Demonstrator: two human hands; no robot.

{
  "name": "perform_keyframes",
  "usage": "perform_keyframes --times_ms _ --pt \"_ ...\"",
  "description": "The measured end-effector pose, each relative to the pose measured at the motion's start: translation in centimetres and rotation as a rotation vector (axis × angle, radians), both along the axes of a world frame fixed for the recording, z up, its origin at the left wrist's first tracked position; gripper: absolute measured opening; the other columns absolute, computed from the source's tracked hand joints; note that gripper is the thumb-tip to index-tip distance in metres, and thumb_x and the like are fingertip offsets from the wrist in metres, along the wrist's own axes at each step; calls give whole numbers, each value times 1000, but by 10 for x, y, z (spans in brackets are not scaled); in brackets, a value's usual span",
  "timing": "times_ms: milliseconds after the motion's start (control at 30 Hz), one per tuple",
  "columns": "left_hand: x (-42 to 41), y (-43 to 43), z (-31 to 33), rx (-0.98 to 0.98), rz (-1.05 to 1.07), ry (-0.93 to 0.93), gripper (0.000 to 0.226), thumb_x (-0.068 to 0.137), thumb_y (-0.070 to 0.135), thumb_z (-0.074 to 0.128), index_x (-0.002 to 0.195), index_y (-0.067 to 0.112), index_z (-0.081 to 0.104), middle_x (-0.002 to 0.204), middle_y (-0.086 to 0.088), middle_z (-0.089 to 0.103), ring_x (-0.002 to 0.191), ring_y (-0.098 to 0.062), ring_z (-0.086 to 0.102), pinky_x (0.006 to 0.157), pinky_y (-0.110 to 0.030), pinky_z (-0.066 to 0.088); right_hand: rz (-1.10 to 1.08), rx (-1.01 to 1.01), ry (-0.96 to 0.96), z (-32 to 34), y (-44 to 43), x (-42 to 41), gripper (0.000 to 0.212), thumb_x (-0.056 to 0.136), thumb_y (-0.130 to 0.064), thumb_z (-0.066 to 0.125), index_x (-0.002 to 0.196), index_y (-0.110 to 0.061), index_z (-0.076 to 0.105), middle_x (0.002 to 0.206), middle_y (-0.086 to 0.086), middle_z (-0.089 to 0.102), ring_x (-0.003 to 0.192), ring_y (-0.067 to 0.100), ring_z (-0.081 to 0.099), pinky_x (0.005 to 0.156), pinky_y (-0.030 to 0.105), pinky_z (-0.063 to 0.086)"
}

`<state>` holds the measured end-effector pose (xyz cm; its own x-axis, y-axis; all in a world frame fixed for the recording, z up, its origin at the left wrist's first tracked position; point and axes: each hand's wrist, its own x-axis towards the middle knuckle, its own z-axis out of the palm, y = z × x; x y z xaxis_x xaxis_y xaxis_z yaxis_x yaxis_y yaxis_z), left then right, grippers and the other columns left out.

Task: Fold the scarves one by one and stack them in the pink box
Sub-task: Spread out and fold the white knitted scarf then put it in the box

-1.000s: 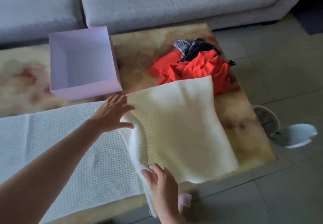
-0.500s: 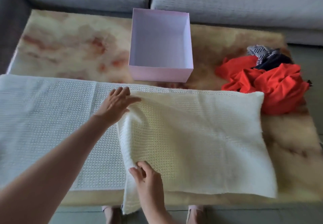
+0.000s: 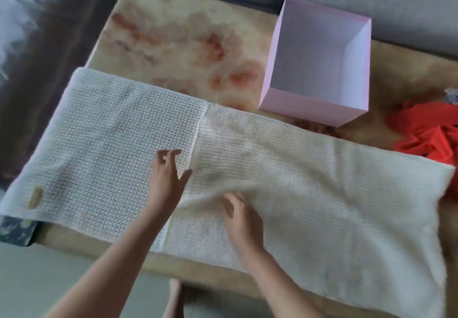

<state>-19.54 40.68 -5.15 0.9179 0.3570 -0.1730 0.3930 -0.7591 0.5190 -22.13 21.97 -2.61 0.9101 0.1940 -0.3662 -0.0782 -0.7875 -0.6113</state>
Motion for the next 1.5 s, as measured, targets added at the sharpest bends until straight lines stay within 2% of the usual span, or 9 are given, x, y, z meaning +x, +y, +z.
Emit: perform_keyframes --times_ms 167,333,500,667,833,1033,1167,1333,1500 --pt "-56 -20 2 -214 224 186 50 78 36 73 116 11 53 106 -6 56 96 -26 57 83 -40 47 42 -78 -278 4 -5 82 20 87 -15 63 107 -16 67 109 -1 62 103 21 55 84 31 46" --pt "-54 -26 4 -318 361 278 40 76 39 68 108 22 52 93 5 61 85 -20 61 76 -38 50 311 -169 -179 -1 15 153 46 91 -18 58 135 -22 50 147 -1 40 133 19 34 106 33 33" --pt "-51 -21 6 -329 372 175 23 86 30 64 103 16 56 81 7 59 76 -15 59 66 -35 49 346 -237 -111 -8 32 179 55 89 -26 60 141 -25 42 149 -3 38 133 20 36 104 35 35" --pt "-61 -18 4 -345 361 83 29 87 36 64 107 18 55 87 6 59 76 -12 57 61 -29 42 357 -320 -148 -14 41 184 29 86 -30 65 113 -20 60 125 -3 52 117 20 45 82 30 38" --pt "-72 -15 6 -480 353 236 45 76 45 72 113 27 51 91 6 58 81 -12 58 70 -31 49 244 -298 -224 -13 52 181 12 85 -21 65 96 -16 61 114 0 56 109 21 52 73 29 35" --pt "-72 0 7 -413 460 -70 21 90 12 58 109 20 59 101 3 60 91 -15 58 71 -27 42 168 -124 -384 -3 69 179 9 81 -14 63 89 -14 59 108 -2 58 103 21 54 65 27 34" --pt "-68 38 19 -384 612 -319 20 91 8 58 103 23 58 101 4 62 86 -15 58 73 -28 46 147 6 -530 5 97 184 11 79 -14 64 88 -11 60 113 1 60 109 22 53 76 31 42" --pt "-82 66 9 -359 569 -2 24 85 33 67 104 23 56 99 7 64 85 -13 60 72 -32 49 356 -177 -99 -15 120 200 30 82 -34 68 104 -14 65 139 -1 47 127 19 43 95 32 39" --pt "-109 63 4 -365 552 248 38 79 39 72 107 19 55 95 5 60 89 -15 58 71 -31 46 268 -100 -153 -27 130 208 25 91 -19 55 116 -17 60 127 5 58 118 27 52 91 33 41"
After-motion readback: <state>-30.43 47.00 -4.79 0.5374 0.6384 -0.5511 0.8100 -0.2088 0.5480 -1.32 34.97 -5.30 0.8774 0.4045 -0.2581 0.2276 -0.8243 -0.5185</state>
